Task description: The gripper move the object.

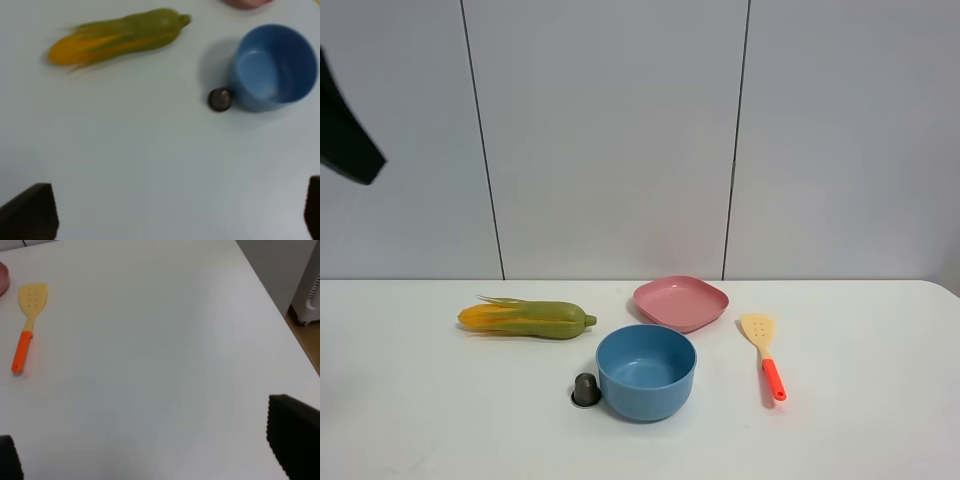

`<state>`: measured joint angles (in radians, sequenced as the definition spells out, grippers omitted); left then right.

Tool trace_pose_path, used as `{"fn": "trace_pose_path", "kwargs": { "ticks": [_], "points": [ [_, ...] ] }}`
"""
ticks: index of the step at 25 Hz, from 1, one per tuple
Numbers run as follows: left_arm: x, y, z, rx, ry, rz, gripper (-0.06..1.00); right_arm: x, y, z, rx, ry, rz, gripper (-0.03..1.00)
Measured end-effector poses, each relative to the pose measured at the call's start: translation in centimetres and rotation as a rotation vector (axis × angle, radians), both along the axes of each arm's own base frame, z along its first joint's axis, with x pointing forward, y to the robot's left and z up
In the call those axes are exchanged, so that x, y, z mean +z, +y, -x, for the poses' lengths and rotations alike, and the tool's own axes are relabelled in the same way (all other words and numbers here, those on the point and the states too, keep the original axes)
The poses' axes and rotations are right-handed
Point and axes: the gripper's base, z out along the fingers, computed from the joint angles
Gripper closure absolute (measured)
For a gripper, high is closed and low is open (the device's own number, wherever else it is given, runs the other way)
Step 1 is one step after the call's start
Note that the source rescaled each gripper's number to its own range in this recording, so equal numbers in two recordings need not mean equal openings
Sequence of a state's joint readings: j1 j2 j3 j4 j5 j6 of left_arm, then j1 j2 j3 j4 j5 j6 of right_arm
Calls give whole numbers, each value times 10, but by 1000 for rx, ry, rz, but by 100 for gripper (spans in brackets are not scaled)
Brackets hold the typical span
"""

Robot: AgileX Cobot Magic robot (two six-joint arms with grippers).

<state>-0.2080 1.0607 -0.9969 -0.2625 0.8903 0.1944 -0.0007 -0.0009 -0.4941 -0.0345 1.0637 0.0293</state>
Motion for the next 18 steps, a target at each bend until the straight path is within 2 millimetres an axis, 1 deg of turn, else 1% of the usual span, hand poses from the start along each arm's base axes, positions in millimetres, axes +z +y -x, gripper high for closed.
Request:
{"fn": "trace_pose_path", "kwargs": {
  "ticks": [4,7,8,10,14,16,18],
  "points": [
    [-2,-41,-34,-126,21,-10,-6,0,0,0,0,0,0,-3],
    [-7,-81,-55,-240,24,-45,-6,0,0,0,0,0,0,-3],
    [-9,-94,-59,-272,22,-57,-6,0,0,0,0,0,0,-3],
    [-17,-125,-67,-352,13,-90,-6,0,0,0,0,0,0,-3],
    [-39,-183,-70,-493,-20,-151,-6,0,0,0,0,0,0,-3],
    [-57,-209,-64,-560,-26,-176,-6,0,0,0,0,0,0,-3],
    [-73,-230,-58,-610,-17,-191,-6,0,0,0,0,0,0,-3]
  ]
}}
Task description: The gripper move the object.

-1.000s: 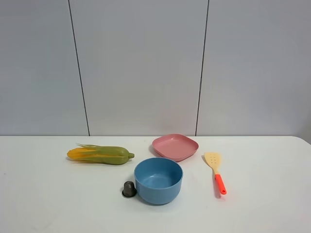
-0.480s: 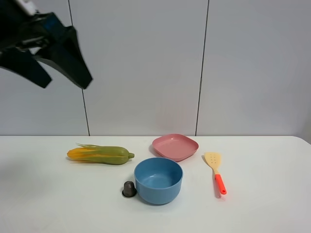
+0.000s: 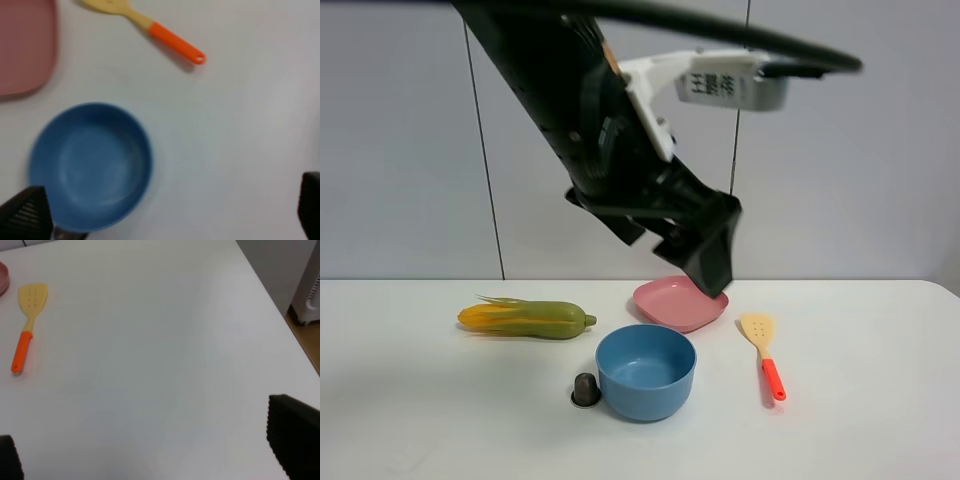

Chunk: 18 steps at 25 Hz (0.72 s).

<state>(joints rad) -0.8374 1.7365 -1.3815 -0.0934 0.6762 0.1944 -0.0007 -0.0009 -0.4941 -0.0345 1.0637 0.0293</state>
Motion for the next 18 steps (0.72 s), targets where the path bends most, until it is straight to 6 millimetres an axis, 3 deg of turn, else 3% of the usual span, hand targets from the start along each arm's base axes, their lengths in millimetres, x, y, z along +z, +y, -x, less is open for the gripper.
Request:
{"fn": "trace_pose_path", "kwargs": {
  "ticks": [3,7,13,18],
  "points": [
    [-26,-22,7,-49,25,-31,-6,0,0,0,0,0,0,-3],
    [-62,-34,1,-55,50,-74,-6,0,0,0,0,0,0,-3],
    [-107,-37,-21,-35,38,-110,-6,0,0,0,0,0,-1,-3],
    [-130,-35,-31,-27,34,-137,-6,0,0,0,0,0,-1,-3]
  ]
}}
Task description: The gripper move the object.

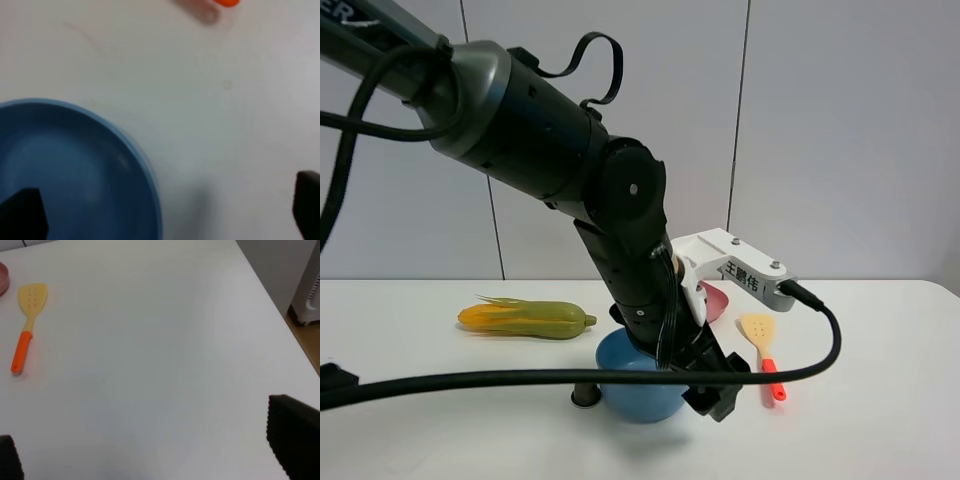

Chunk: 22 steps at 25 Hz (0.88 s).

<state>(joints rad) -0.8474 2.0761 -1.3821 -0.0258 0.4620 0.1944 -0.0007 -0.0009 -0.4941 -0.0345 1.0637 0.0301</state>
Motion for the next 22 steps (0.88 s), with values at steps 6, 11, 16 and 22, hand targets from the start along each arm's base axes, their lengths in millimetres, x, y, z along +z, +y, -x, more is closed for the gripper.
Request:
{"fn": "trace_pose_path", "kwargs": {
  "ticks": [6,11,16,22],
  "points": [
    [-17,7,-14,31,-5,-3,-6,0,0,0,0,0,0,-3],
    [-33,12,-20,48,18,-30,-6,0,0,0,0,0,0,-3],
    [-41,11,-21,48,19,-30,-6,0,0,0,0,0,0,-3],
    [-41,11,-21,49,13,-23,6,0,0,0,0,0,0,-3]
  ]
}}
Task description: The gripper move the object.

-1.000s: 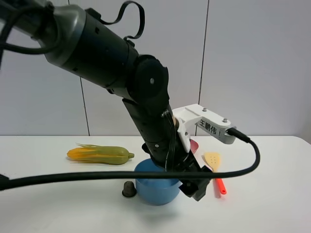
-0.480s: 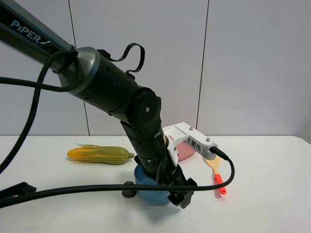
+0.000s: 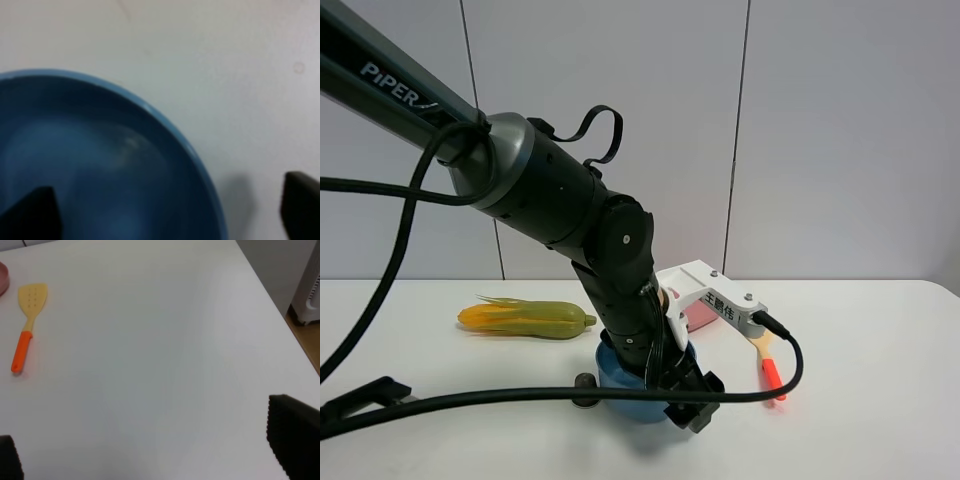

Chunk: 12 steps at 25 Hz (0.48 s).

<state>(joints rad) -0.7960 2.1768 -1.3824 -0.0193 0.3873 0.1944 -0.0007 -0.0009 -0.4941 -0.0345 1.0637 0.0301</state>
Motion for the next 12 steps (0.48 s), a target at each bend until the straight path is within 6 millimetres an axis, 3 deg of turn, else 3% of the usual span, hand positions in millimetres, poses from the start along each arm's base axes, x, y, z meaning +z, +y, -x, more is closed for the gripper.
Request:
{"fn": "trace_pose_path", "kwargs": {
  "ticks": [2,5,6,8,12],
  "points": [
    [0,0,0,6,5,5,25,0,0,0,0,0,0,-3],
    [-3,-1,1,16,18,8,71,0,0,0,0,0,0,-3],
    [-5,-1,1,17,21,7,80,0,0,0,0,0,0,-3],
    [-5,-1,1,17,22,6,90,0,0,0,0,0,0,-3],
    [-5,0,1,19,30,1,94,0,0,0,0,0,0,-3]
  ]
}}
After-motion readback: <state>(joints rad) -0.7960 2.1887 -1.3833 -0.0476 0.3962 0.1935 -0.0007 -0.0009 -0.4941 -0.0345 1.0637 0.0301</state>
